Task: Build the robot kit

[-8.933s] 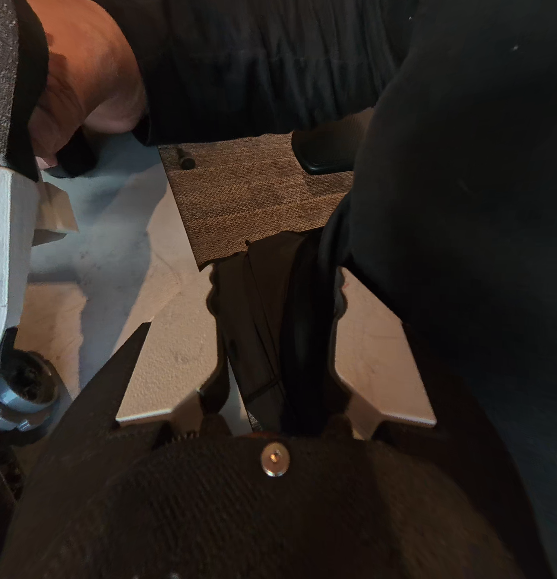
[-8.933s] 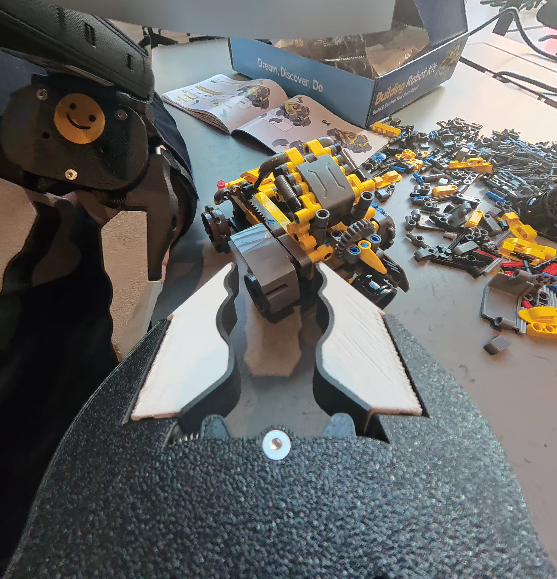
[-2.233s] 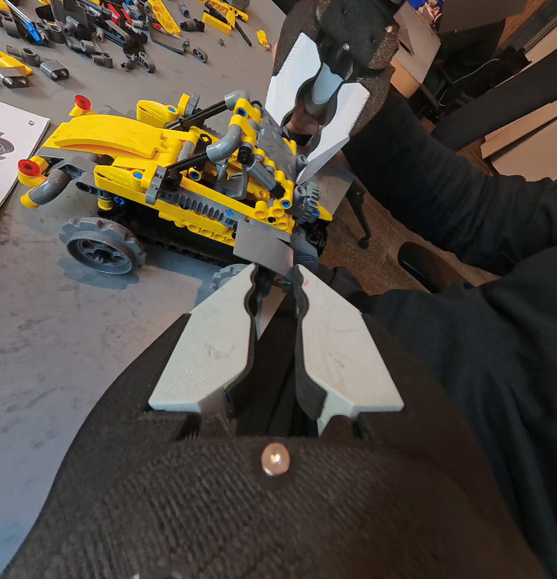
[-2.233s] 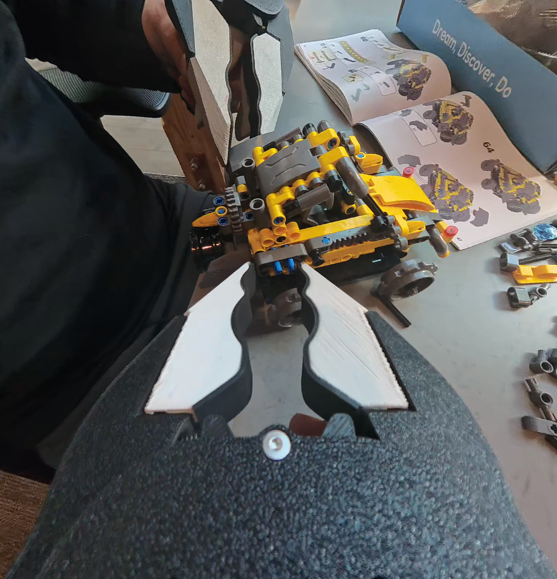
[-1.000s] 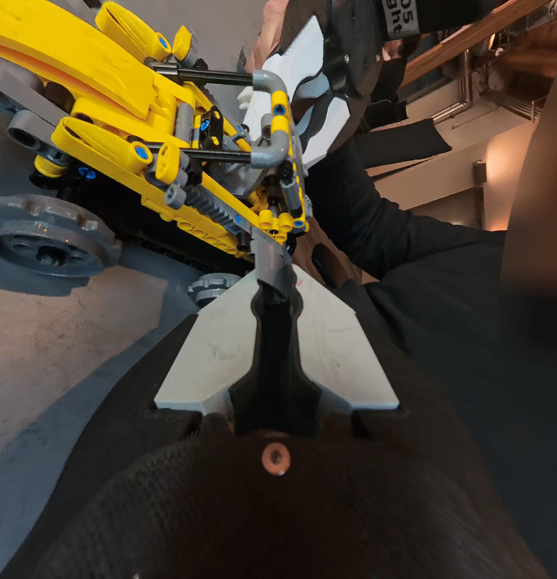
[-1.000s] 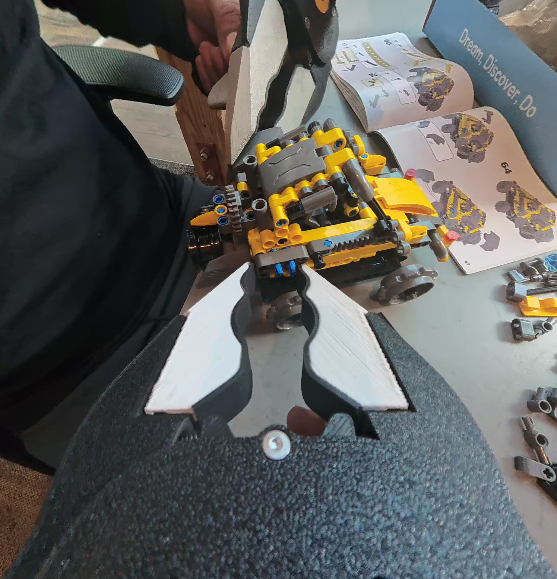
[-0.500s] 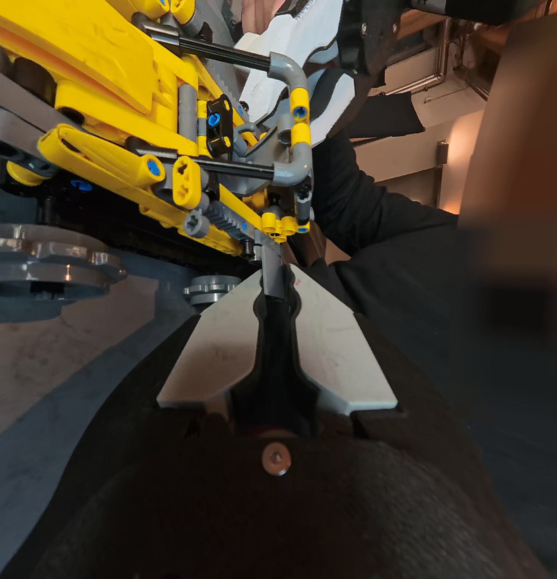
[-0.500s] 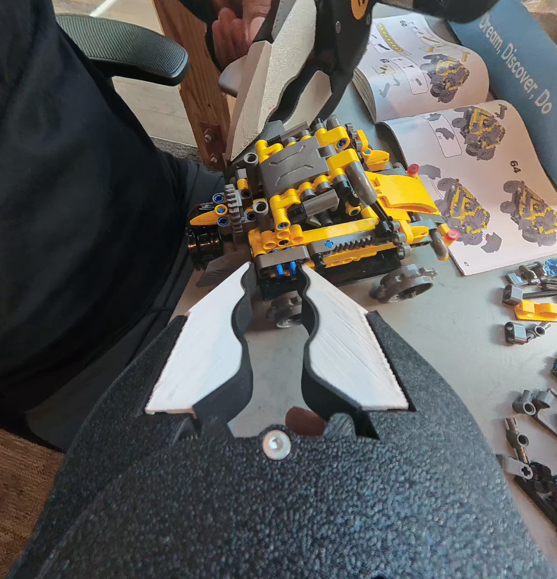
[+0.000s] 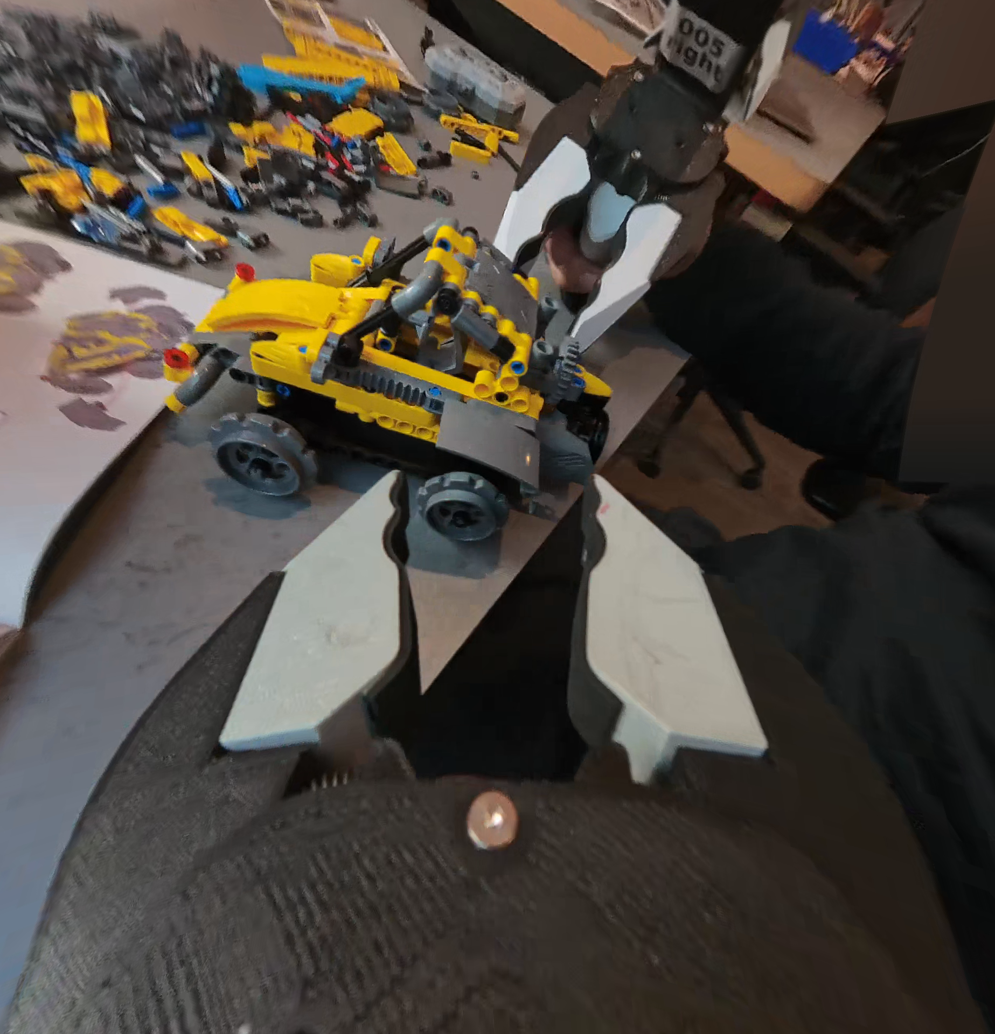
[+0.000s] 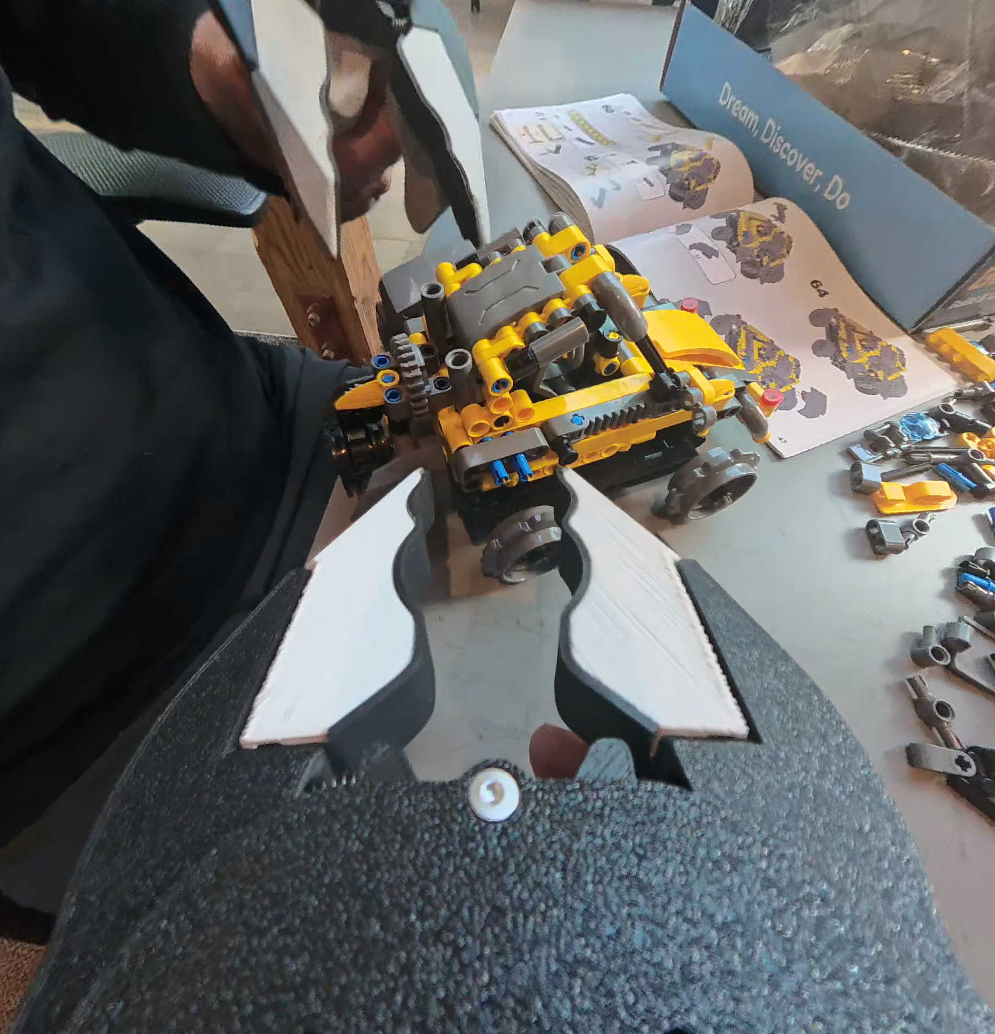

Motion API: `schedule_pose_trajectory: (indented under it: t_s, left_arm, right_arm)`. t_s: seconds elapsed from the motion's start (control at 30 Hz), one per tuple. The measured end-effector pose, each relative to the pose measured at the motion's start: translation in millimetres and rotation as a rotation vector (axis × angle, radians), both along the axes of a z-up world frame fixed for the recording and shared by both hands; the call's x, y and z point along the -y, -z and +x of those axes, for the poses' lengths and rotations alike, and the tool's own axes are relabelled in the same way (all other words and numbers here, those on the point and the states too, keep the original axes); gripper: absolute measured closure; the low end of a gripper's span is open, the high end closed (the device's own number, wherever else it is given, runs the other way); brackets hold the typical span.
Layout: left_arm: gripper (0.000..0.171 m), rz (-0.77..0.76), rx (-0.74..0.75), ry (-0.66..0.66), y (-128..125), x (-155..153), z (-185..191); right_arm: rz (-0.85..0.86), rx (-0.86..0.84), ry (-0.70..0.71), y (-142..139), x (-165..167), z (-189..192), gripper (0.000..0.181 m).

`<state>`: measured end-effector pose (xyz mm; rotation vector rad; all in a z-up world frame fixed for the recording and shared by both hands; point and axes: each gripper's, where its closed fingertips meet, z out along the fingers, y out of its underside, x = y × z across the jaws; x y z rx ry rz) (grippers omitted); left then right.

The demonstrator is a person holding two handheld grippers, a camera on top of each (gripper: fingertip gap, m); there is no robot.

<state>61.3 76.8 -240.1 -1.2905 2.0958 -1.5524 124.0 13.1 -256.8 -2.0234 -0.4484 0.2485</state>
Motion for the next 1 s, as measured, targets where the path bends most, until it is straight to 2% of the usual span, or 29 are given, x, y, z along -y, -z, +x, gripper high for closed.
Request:
schedule_pose_trajectory:
  t_s: [0.07, 0.13, 0.23, 0.3, 0.37, 0.4, 0.6, 0.87, 1.0]
  left_arm:
    - [0.105, 0.146, 0.090, 0.004, 5.7, -2.5, 0.3]
    - [0.103, 0.262, 0.134, 0.027, 10.2, -3.1, 2.8]
    - [0.114, 0.350, 0.182, 0.073, 9.5, 0.9, 7.3]
    - [0.124, 0.361, 0.196, 0.099, 8.9, 5.3, 8.3]
    - [0.126, 0.370, 0.192, 0.107, 9.8, 5.6, 10.3]
    - [0.126, 0.366, 0.188, 0.110, 9.7, 5.7, 11.2]
    - [0.128, 0.370, 0.118, 0.127, 11.0, 4.2, 12.6]
    - [0.131, 0.445, -0.002, 0.251, 9.8, 3.3, 11.8]
    - [0.131, 0.441, -0.050, 0.220, 11.3, 2.0, 15.2]
  right_arm:
    - [-0.002, 0.008, -0.010, 0.2, -0.4, -1.8, 0.140]
    - [-0.009, 0.013, -0.013, 1.2, -2.2, -0.8, 0.140]
    - [-0.019, 0.000, 0.002, 2.8, -4.8, 4.5, 0.142]
    - [-0.017, -0.011, -0.010, 1.7, -5.5, 2.0, 0.147]
    - [-0.024, -0.010, -0.021, 2.8, -5.7, 0.6, 0.149]
    - [-0.027, -0.025, -0.045, 2.2, -4.8, -3.1, 0.157]
    - [-0.017, -0.008, -0.063, 2.0, -6.0, -4.1, 0.159]
    - [-0.033, 0.001, -0.099, 2.1, -7.6, -4.1, 0.159]
    - [-0.032, -0.002, -0.085, 2.2, -8.8, -0.8, 0.159]
